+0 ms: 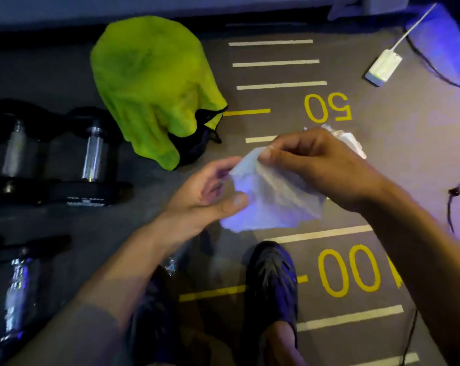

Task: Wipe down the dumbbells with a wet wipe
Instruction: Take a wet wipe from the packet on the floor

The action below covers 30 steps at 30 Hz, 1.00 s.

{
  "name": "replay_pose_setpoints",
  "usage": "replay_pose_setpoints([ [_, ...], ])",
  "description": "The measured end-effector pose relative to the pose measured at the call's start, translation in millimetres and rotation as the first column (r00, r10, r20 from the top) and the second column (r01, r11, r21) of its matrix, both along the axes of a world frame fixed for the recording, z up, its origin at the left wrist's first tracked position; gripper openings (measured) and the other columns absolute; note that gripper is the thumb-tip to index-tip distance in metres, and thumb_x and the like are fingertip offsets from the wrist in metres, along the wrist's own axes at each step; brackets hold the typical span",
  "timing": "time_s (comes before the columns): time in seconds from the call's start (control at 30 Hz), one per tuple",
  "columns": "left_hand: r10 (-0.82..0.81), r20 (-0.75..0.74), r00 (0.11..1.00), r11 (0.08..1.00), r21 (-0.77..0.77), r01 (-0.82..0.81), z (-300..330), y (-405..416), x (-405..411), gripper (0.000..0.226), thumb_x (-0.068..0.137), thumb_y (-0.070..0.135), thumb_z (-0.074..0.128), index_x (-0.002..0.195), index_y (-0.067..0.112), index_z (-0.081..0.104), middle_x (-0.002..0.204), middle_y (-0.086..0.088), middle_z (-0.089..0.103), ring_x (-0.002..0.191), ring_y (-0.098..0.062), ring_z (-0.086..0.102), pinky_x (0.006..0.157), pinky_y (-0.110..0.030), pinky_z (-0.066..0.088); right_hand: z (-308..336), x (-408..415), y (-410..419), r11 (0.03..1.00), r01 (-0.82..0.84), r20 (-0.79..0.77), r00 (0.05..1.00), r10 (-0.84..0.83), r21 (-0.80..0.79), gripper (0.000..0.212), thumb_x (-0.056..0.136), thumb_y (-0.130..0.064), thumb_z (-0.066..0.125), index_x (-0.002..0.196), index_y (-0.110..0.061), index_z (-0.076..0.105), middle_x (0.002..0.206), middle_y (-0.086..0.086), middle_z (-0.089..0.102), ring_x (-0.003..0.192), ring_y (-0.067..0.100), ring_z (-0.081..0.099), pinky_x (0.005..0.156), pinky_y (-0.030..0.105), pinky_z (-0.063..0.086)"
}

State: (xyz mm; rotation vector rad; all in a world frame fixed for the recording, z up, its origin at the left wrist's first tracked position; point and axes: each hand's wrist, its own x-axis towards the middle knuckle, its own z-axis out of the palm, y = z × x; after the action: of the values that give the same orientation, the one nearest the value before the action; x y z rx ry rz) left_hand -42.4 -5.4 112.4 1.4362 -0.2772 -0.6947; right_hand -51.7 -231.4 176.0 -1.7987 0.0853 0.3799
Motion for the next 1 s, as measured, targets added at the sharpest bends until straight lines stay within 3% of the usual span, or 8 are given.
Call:
replay_pose_setpoints([
  [0.17, 0.085, -0.196, 0.977, 0.994, 0.08, -0.07, 11, 21, -19, 0.027, 0.081, 0.041, 0.08, 0.09, 0.016, 0.075, 0.088, -0.006, 0.071, 0.081, -0.021, 0.063, 0.071, -0.03, 0.05, -6, 4, 25, 0.975, -0.057, -0.105, 0.991, 0.081, 0.214, 0.033, 0.089, -0.032, 0.072, 0.094, 0.001, 0.075, 0.085, 0.017, 0.068, 0.075, 0.022, 0.058, 0.063, 0.028, 0.045],
  [0.27, 0.193, -0.334, 0.922, 0.976, -0.028, -0.215, 16, 37, -30, 0.022, 0.095, 0.033, 0.072, 0.091, 0.012, 0.074, 0.086, -0.008, 0.074, 0.076, -0.023, 0.069, 0.068, -0.031, 0.057, -26, 3, 31, 0.872, 0.134, -0.307, 0.951, 0.02, 0.471, 0.044, 0.089, -0.046, 0.06, 0.101, -0.009, 0.079, 0.091, 0.01, 0.077, 0.077, 0.019, 0.071, 0.068, 0.028, 0.054],
  [0.37, 0.244, -0.449, 0.859, 0.934, -0.13, -0.333, 21, 52, -38, 0.025, 0.092, 0.029, 0.059, 0.096, 0.012, 0.077, 0.091, -0.005, 0.08, 0.077, -0.013, 0.077, 0.071, -0.026, 0.064, -68, -17, 51, 0.608, 0.366, -0.523, 0.847, 0.095, 0.704, 0.074, 0.095, -0.073, 0.041, 0.111, -0.012, 0.078, 0.102, 0.008, 0.077, 0.094, 0.02, 0.071, 0.089, 0.035, 0.051],
  [0.47, 0.261, -0.496, 0.828, 0.917, -0.14, -0.373, 22, 63, -43, 0.026, 0.095, 0.028, 0.055, 0.093, 0.012, 0.076, 0.088, -0.01, 0.078, 0.072, -0.02, 0.077, 0.061, -0.033, 0.064, -101, -50, 88, 0.53, 0.363, -0.553, 0.793, 0.256, 0.766, 0.092, 0.091, -0.083, 0.039, 0.135, -0.005, 0.062, 0.12, 0.021, 0.066, 0.116, 0.031, 0.059, 0.112, 0.049, 0.037],
  [0.57, 0.283, -0.501, 0.818, 0.919, -0.103, -0.381, 18, 73, -47, 0.027, 0.095, 0.031, 0.058, 0.089, 0.016, 0.079, 0.096, -0.016, 0.076, 0.082, -0.028, 0.076, 0.074, -0.046, 0.065, -103, -66, 109, 0.489, 0.329, -0.508, 0.809, 0.295, 0.808, 0.092, 0.086, -0.073, 0.06, 0.152, -0.01, 0.049, 0.142, 0.024, 0.059, 0.128, 0.034, 0.058, 0.108, 0.045, 0.047],
  [0.67, 0.388, -0.462, 0.797, 0.9, 0.004, -0.436, 11, 78, -52, 0.022, 0.098, 0.032, 0.06, 0.094, 0.017, 0.075, 0.087, -0.006, 0.073, 0.075, -0.017, 0.071, 0.07, -0.029, 0.058, -96, -67, 110, 0.59, 0.256, -0.433, 0.883, 0.179, 0.766, 0.073, 0.084, -0.055, 0.075, 0.143, -0.013, 0.061, 0.146, 0.022, 0.059, 0.128, 0.033, 0.059, 0.108, 0.047, 0.046],
  [0.77, 0.449, -0.42, 0.789, 0.887, 0.102, -0.451, 14, 79, -53, 0.025, 0.108, 0.023, 0.051, 0.119, 0.006, 0.066, 0.073, -0.002, 0.068, 0.055, -0.008, 0.064, 0.048, -0.018, 0.048, -90, -65, 107, 0.746, 0.247, -0.378, 0.926, 0.007, 0.619, 0.029, 0.092, -0.028, 0.07, 0.115, -0.013, 0.078, 0.115, 0.015, 0.077, 0.098, 0.024, 0.075, 0.091, 0.044, 0.059],
  [1.0, 0.36, -0.227, 0.905, 0.933, 0.113, -0.342, 22, 96, -40, 0.036, 0.09, 0.011, 0.072, 0.124, 0.023, 0.072, 0.104, -0.009, 0.076, 0.078, -0.017, 0.069, 0.059, -0.028, 0.055, -70, -50, 88, 0.822, 0.216, -0.189, 0.973, -0.134, 0.528, 0.036, 0.093, -0.016, 0.064, 0.127, -0.008, 0.068, 0.119, 0.015, 0.075, 0.099, 0.024, 0.072, 0.084, 0.04, 0.058],
])
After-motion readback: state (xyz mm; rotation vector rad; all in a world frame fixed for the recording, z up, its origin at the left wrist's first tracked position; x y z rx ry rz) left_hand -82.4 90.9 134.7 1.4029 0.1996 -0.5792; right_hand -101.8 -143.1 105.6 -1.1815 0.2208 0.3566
